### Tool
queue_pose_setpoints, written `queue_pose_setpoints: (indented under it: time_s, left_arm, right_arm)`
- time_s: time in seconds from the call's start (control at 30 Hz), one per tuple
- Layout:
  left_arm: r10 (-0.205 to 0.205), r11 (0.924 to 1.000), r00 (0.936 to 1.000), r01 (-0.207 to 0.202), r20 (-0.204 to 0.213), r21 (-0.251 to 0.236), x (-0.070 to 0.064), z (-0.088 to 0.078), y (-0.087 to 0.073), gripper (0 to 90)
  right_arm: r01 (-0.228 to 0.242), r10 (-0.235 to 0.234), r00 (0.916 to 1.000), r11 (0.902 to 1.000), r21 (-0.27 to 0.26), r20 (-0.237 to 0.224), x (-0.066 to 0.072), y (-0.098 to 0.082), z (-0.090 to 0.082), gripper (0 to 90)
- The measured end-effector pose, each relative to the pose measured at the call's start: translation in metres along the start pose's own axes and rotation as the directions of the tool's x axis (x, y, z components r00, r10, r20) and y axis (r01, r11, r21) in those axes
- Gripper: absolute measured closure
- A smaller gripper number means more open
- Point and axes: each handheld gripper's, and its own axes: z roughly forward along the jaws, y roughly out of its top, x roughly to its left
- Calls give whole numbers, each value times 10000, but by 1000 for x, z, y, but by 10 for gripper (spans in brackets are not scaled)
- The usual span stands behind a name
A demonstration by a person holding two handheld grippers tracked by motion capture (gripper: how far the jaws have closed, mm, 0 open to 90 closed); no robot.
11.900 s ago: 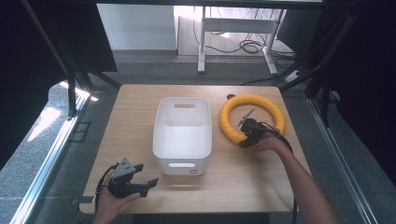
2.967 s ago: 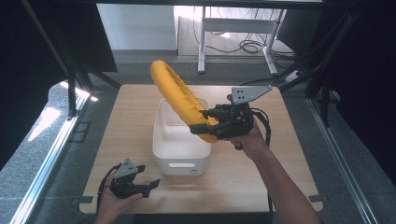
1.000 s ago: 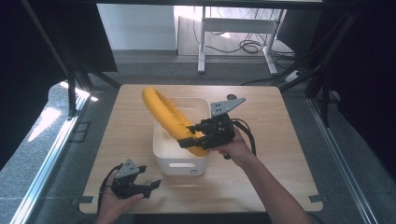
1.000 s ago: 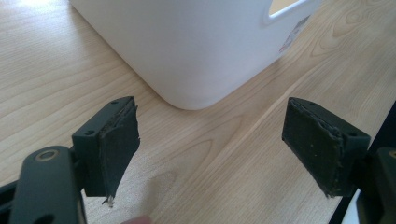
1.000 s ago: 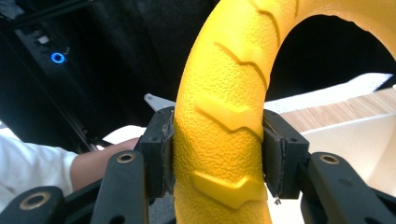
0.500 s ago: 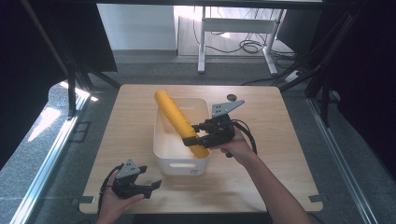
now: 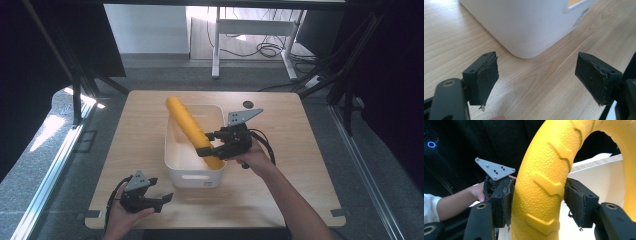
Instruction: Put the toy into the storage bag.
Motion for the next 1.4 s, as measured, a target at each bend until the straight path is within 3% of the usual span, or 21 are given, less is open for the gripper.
queue_pose_setpoints:
  time_s: [0.13,0.17,0.27,0.53,0.8,0.9,0.93,1.03,1.07,1.13,1.17,1.2,1.27,1.3,1.33,1.4]
  left_arm:
    - [6,10000,10000,-6,1,14,0,0,0,189]
    - [10,10000,10000,-10,7,6,0,0,0,189]
    - [2,10000,10000,-2,-5,-10,0,0,0,189]
    - [9,10000,10000,-9,0,-20,0,-1,1,189]
    - [10,9999,10000,-11,-70,-156,-1,-7,3,188]
    - [30,9999,10000,-30,-54,-132,-2,-6,3,188]
    - [21,9999,10000,-22,-45,-112,-2,-6,2,188]
    - [5,9999,10000,-5,-41,-103,-1,-5,2,188]
    - [5,9999,10000,-5,-41,-103,-1,-5,2,188]
    - [-37,9999,10000,36,-63,-121,0,-6,2,188]
    - [-44,9999,10000,43,-80,-131,0,-7,2,188]
    - [-66,9999,9999,64,-108,-160,1,-7,2,188]
    - [-70,9999,9999,68,-144,-157,1,-8,2,188]
    - [-107,9998,9998,104,-151,-174,1,-8,2,188]
    - [-97,9998,9998,94,-157,-177,1,-8,2,188]
    - [-79,9998,9998,77,-163,-165,1,-8,2,188]
  right_arm:
    - [270,-263,9992,9994,-227,307,6,2,-3,369]
    - [414,-387,9974,9982,-438,601,10,3,-6,347]
    - [576,-509,9950,9953,-780,860,15,3,-12,327]
    - [491,-366,9919,9937,-1009,1219,21,-9,-32,321]
    - [260,-25,9810,9926,-1188,1938,22,-31,-61,321]
    - [141,159,9681,9929,-1179,2499,23,-50,-79,322]
    - [141,159,9681,9929,-1179,2499,23,-50,-79,322]
    - [-204,541,9541,9930,-1162,2946,22,-73,-95,322]
    - [-204,541,9541,9930,-1162,2946,22,-73,-95,322]
    - [-376,715,9460,9930,-1121,3162,20,-85,-103,322]
    - [-541,886,9335,9927,-1079,3474,18,-96,-110,324]
    - [-541,886,9335,9927,-1079,3474,18,-96,-110,324]
    - [-671,975,9176,9935,-915,3853,16,-106,-115,325]
    - [-709,1007,8942,9939,-842,4361,15,-116,-120,328]
    - [-709,1007,8942,9939,-842,4361,15,-116,-120,328]
    - [-868,1185,8788,9922,-894,4622,12,-125,-124,331]
